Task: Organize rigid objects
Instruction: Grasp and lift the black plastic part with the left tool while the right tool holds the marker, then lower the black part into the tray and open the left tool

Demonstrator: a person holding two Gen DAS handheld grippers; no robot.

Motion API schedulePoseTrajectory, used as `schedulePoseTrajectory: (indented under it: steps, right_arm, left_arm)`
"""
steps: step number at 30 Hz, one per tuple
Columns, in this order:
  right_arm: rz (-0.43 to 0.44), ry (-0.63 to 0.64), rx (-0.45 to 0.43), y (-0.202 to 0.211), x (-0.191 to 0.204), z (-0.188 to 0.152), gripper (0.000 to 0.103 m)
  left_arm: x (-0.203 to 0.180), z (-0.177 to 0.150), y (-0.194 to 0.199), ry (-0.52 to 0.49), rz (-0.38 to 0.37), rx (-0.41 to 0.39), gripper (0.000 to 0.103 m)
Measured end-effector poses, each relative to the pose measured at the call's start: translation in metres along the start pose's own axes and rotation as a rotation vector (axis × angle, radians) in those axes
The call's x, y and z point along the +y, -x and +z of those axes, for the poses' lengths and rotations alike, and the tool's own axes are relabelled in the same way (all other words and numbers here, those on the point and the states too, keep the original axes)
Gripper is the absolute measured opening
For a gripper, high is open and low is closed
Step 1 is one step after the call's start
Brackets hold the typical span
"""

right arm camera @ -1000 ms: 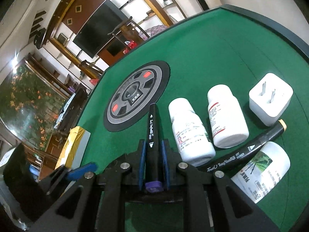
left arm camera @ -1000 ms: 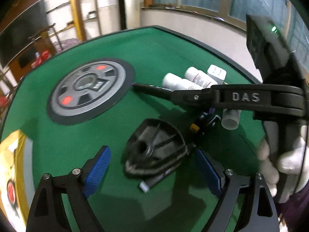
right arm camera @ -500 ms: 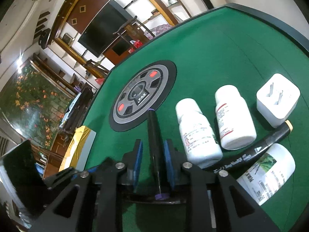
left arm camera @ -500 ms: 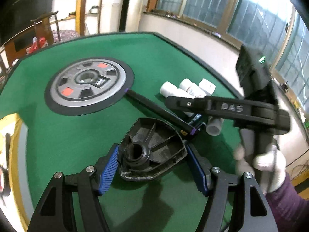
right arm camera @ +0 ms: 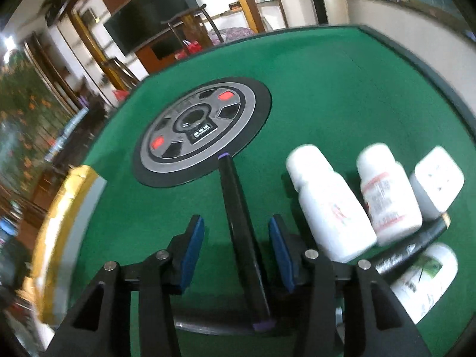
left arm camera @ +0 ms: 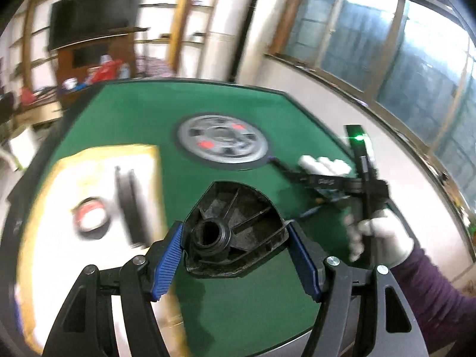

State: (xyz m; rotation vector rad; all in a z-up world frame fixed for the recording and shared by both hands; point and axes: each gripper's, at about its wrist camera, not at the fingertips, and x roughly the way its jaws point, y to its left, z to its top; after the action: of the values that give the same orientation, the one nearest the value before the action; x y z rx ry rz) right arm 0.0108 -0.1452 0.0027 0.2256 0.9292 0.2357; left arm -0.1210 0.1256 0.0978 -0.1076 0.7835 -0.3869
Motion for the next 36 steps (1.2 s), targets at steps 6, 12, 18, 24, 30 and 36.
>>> schedulePoseTrajectory:
  steps: [6, 12, 18, 24, 30, 36]
  right_arm:
    - [-0.127, 0.049, 0.036, -0.004, 0.009, 0.004, 0.033]
    - [-0.147, 0.012, 0.021, 0.001, -0.002, 0.002, 0.015]
    - [-0.072, -0.071, -0.016, 0.017, -0.010, 0.004, 0.014]
    - [0.038, -0.095, -0.027, 0.034, 0.001, 0.009, 0.015]
    - [0.167, -0.104, -0.012, 0.043, 0.023, 0.008, 0.015]
    - [0.298, -0.093, 0.017, 0.046, 0.056, 0.008, 0.015]
  left_arm:
    - [0.066, -0.031, 0.017, 0.121, 0.131, 0.037, 0.072]
    - [0.115, -0.055, 0.014, 0.218, 0.239, 0.119, 0.072]
    - [0.136, -0.058, -0.001, 0.285, 0.301, 0.217, 0.072]
    - [0.159, -0.043, -0.013, 0.307, 0.400, 0.221, 0.073]
    - [0.163, -0.027, -0.018, 0.294, 0.431, 0.187, 0.076]
    - [0.152, -0.022, 0.011, 0.318, 0.358, 0.121, 0.084]
